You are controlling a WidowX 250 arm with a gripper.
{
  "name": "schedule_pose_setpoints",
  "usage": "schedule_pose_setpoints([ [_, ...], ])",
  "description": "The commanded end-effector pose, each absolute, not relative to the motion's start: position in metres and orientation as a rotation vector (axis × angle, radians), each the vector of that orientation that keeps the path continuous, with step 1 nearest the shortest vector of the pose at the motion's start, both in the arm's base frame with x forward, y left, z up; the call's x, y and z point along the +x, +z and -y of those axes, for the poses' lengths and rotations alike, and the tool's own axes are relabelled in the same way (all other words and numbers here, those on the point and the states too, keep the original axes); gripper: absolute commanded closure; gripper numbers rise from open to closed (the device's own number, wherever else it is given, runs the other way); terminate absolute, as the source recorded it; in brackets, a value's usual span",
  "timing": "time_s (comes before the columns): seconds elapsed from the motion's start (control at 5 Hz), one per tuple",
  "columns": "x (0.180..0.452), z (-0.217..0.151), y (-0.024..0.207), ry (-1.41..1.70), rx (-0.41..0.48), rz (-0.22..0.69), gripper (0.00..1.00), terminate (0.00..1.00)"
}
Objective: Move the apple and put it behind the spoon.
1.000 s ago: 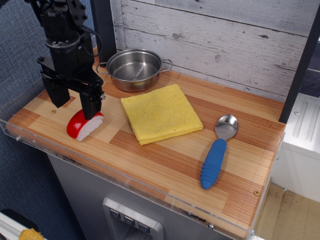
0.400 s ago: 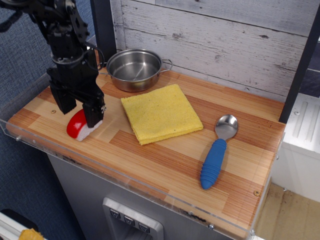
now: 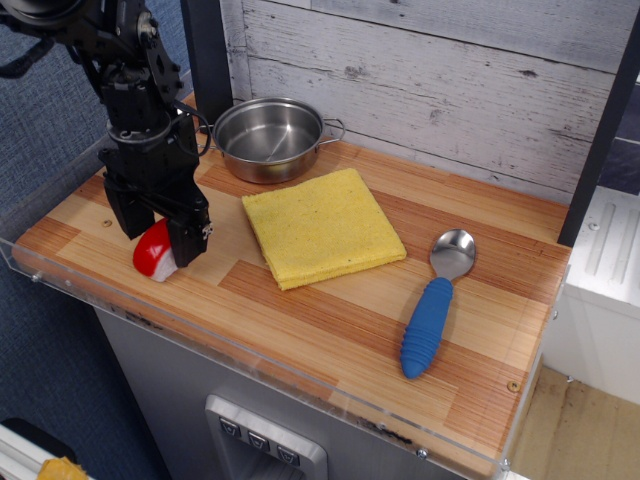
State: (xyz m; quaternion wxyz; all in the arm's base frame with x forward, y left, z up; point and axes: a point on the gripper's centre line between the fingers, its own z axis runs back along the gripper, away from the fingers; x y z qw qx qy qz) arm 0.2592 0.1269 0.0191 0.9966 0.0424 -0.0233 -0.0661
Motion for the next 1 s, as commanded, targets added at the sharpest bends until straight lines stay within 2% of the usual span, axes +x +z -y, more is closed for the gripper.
schedule_pose_setpoints([
  [0.0,0.261,-0.134,0.025,-0.118,0.092,0.066,0.0,0.0],
  [0.2,0.26,-0.135,0.028,-0.099,0.1,0.068,1.0,0.0],
  [0.6,0.257,-0.133,0.036,-0.063,0.113,0.066,1.0,0.0],
  [0.8,0.256,-0.132,0.05,-0.019,0.118,0.071,1.0,0.0],
])
